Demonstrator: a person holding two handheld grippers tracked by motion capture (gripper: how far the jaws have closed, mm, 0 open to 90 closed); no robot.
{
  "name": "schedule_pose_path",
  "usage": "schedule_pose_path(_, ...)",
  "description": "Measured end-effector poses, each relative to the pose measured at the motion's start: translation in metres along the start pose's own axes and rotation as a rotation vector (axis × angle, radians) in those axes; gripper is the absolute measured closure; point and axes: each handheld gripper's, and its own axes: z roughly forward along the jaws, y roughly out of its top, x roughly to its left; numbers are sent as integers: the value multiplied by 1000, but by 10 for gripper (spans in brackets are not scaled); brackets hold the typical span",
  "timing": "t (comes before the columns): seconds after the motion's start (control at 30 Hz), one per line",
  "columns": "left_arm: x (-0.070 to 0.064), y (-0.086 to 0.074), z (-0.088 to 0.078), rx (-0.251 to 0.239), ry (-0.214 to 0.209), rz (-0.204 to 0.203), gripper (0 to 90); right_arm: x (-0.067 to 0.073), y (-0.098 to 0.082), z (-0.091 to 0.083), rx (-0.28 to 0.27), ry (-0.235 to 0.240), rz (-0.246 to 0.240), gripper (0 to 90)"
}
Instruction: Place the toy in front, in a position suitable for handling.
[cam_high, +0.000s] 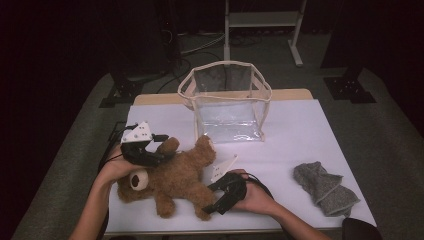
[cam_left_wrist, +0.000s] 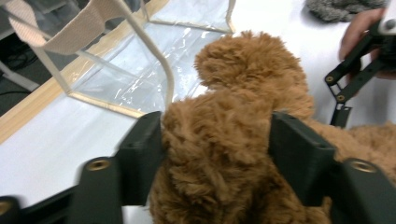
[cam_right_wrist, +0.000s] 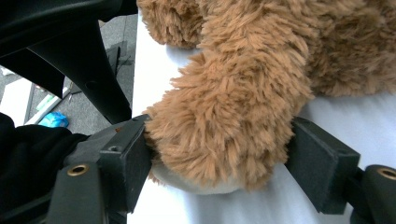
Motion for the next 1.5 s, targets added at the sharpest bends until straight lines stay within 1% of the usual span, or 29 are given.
schedule_pose_path(0.07,0,-1,2,6,0,2,499,0,0,0,-1,0,0,267)
schedule_pose_path(0.13,0,-2,2,6,2,9,581,0,0,1,-5,9,1,284)
schedule_pose_path(0.17,-1,-2,2,9,-6,13,612,0,0,1,-5,9,1,293)
schedule_pose_path(0.2,-1,-2,2,10,-2,17,638,0,0,2,-5,12,0,308)
schedule_pose_path(0.27,0,-1,2,19,16,4,673,0,1,2,-2,15,-1,331)
schedule_pose_path(0.3,0,-1,2,17,21,9,683,1,1,2,-2,18,2,348)
schedule_pose_path(0.37,0,-1,2,12,24,4,699,1,2,3,2,23,2,391)
schedule_pose_path(0.43,0,0,1,7,31,11,719,2,3,2,3,26,-2,462)
schedule_pose_path(0.5,-1,1,0,6,39,8,730,2,3,2,5,30,-3,536)
schedule_pose_path(0.57,-2,1,-2,0,34,18,741,1,4,1,7,35,3,586)
schedule_pose_path(0.6,-2,2,-3,7,41,14,745,1,4,1,11,35,11,598)
schedule_pose_path(0.63,-1,3,-4,7,43,-1,752,1,4,1,12,37,13,605)
schedule_pose_path(0.67,-1,3,-5,9,48,2,754,1,5,1,12,41,14,615)
schedule_pose_path(0.7,-2,4,-6,2,61,4,759,1,5,0,10,43,15,622)
schedule_pose_path(0.73,-2,5,-8,-1,59,2,761,1,5,0,4,49,19,632)
schedule_pose_path(0.77,-2,6,-10,-14,60,5,761,1,5,-1,1,53,21,644)
schedule_pose_path(0.8,-2,7,-13,-28,56,-1,762,1,6,-3,-5,57,18,657)
schedule_pose_path(0.83,-2,8,-15,-33,57,3,764,1,6,-5,-8,69,23,666)
schedule_pose_path(0.93,-4,12,-21,-57,59,5,767,4,10,-12,-18,74,14,680)
schedule_pose_path(0.97,-4,14,-22,-58,56,2,768,5,12,-17,-27,76,5,684)
schedule_pose_path(1.07,-10,25,-26,-81,48,20,767,10,16,-33,-37,68,-16,686)
schedule_pose_path(1.17,-18,45,-30,-110,26,64,766,14,17,-63,-54,66,-39,685)
schedule_pose_path(1.2,-21,50,-30,-121,21,72,766,16,15,-73,-60,61,-41,685)
schedule_pose_path(1.27,-27,64,-27,-132,-2,103,765,19,11,-91,-69,51,-44,685)
schedule_pose_path(1.3,-32,73,-23,-137,-16,124,765,21,7,-101,-73,45,-45,685)
schedule_pose_path(1.33,-34,78,-20,-139,-28,137,765,23,1,-112,-74,30,-47,684)
schedule_pose_path(1.4,-42,91,-8,-148,-62,159,764,26,-9,-127,-72,9,-44,684)
schedule_pose_path(1.43,-47,98,1,-147,-85,171,763,27,-15,-136,-66,-4,-37,684)
schedule_pose_path(1.5,-52,106,16,-142,-118,189,763,29,-32,-152,-62,-27,-13,683)
